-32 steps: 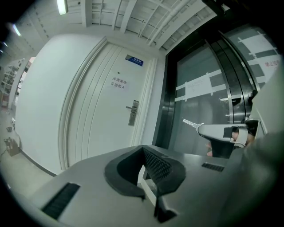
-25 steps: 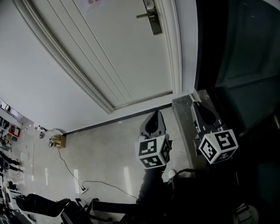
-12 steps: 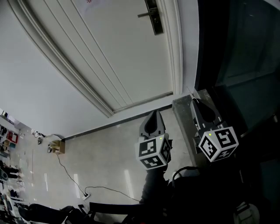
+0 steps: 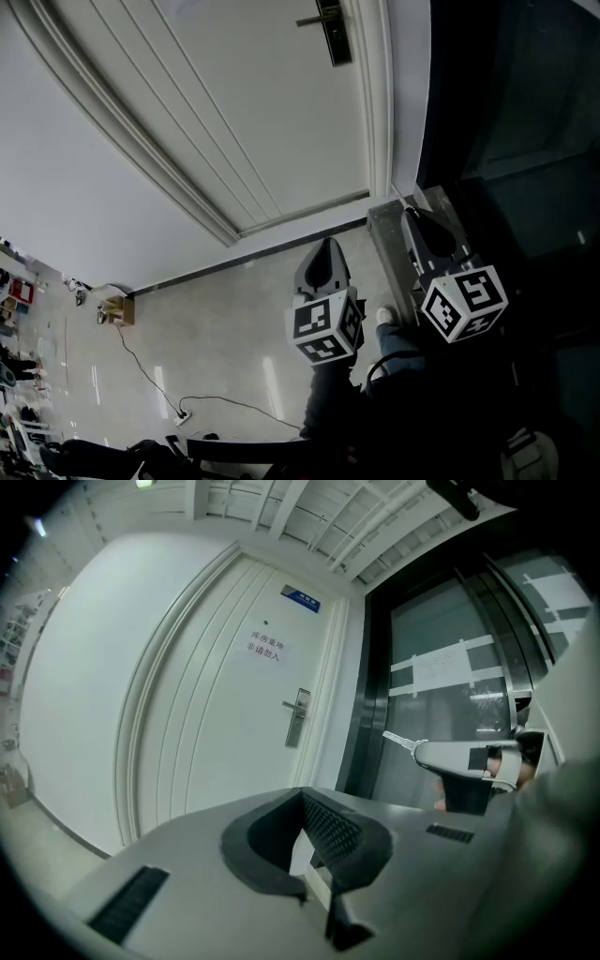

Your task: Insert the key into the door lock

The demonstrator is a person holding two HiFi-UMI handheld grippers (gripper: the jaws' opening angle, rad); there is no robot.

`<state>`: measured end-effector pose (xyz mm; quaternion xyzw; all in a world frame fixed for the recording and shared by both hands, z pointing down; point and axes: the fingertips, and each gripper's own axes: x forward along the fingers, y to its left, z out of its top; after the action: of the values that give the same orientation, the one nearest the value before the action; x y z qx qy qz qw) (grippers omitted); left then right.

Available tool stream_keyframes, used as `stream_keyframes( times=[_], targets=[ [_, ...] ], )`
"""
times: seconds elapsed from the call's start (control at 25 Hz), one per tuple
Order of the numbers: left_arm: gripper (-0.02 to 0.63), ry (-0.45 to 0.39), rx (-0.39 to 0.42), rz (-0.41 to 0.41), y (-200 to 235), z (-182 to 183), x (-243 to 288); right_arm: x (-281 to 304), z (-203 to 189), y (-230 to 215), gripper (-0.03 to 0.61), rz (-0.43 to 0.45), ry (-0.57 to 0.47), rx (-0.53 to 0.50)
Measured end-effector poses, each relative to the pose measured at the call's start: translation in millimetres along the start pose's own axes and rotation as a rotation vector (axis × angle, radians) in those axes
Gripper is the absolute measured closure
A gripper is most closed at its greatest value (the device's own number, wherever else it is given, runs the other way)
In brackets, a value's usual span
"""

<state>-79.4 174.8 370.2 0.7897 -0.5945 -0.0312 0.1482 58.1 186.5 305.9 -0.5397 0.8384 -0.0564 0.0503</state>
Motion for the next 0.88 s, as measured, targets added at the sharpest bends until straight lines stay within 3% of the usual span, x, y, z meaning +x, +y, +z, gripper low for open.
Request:
stream_keyframes(
  times=[0.24, 0.88],
  targets=[
    [0.612, -0.009, 0.011, 0.046, 23.2, 12.1, 34.2, 44.7, 0.5, -9.5, 0.566, 0.026, -0.006, 0.009],
    [0.612, 0.003, 0.021, 0.063, 33.7, 41.5, 163.0, 158.7, 13.7, -89.2, 0.566, 0.045, -0.001, 0.035]
  ],
)
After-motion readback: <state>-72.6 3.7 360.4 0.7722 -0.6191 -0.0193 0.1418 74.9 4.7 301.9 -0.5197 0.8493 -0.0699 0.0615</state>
